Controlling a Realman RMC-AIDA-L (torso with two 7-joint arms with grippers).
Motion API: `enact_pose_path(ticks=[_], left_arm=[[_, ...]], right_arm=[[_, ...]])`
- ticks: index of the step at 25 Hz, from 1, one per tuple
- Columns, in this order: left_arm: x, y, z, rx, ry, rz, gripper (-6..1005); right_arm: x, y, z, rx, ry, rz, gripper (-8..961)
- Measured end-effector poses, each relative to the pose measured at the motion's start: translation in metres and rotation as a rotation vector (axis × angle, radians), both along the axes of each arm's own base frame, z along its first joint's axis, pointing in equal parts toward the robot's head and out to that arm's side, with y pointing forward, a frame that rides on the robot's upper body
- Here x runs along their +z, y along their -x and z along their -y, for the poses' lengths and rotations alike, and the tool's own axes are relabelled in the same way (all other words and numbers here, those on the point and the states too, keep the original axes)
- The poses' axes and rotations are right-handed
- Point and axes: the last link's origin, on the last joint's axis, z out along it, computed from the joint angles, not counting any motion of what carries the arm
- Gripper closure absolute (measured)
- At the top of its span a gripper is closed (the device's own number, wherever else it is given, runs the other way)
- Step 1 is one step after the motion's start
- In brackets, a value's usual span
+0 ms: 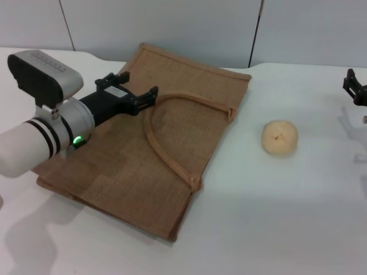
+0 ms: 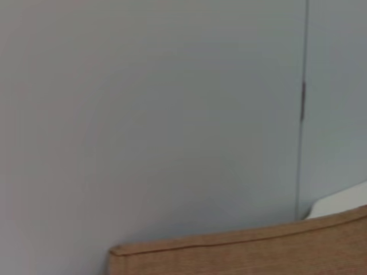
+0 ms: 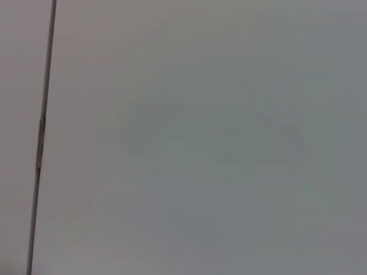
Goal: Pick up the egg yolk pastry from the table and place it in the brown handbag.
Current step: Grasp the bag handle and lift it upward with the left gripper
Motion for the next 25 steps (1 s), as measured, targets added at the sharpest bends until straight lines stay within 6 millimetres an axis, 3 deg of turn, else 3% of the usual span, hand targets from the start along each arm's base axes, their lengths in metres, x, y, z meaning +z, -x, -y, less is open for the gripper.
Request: enact_pose_path(ticks=[8, 25], left_arm=[[-0.002, -0.006, -0.003, 0.031, 0.045, 0.059, 156], [-0.012, 0.008, 0.0, 0.17, 0.134, 0.05, 157]], right_arm=[[-0.001, 0.0, 0.0, -0.004, 0.008, 0.0, 88], [-0.001, 0.0, -0.001, -0.005, 0.01, 0.0, 89]])
